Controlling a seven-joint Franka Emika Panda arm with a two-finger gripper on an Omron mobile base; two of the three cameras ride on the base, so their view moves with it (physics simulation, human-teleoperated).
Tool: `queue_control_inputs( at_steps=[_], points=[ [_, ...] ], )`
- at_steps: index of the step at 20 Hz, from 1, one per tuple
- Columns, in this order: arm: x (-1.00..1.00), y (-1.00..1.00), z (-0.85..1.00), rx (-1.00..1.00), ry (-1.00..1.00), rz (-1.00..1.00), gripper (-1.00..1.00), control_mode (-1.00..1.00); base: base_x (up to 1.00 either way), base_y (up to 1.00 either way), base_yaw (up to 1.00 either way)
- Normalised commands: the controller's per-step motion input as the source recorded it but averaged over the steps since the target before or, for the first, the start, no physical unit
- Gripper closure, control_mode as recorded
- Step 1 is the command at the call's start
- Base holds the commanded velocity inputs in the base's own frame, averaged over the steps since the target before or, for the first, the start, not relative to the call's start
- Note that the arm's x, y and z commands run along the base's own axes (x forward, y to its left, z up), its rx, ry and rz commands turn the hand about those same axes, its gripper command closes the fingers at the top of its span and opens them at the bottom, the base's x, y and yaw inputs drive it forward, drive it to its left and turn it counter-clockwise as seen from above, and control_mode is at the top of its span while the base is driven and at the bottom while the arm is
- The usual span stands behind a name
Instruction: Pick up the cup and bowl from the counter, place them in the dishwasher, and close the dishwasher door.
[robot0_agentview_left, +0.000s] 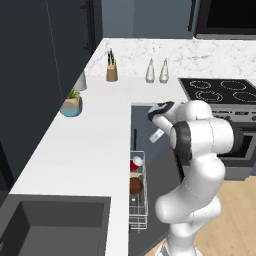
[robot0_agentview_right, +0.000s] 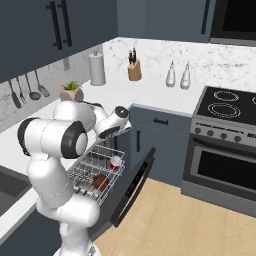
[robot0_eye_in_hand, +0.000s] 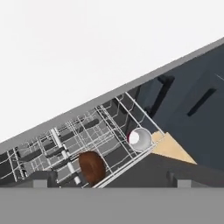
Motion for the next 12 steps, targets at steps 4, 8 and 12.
queue_control_inputs(
  at_steps=[4,8,12],
  points=[
    [-0.38,-0.36,1.0,0.0,-0.13,-0.17,-1.0,-1.0,0.0,0.0,0.0],
    [-1.0,-0.42,0.87,0.0,-0.18,-0.01,-1.0,-1.0,0.0,0.0,0.0],
    [-1.0,-0.32,0.57,0.0,-0.24,0.0,-1.0,-1.0,0.0,0.0,0.0]
  ],
)
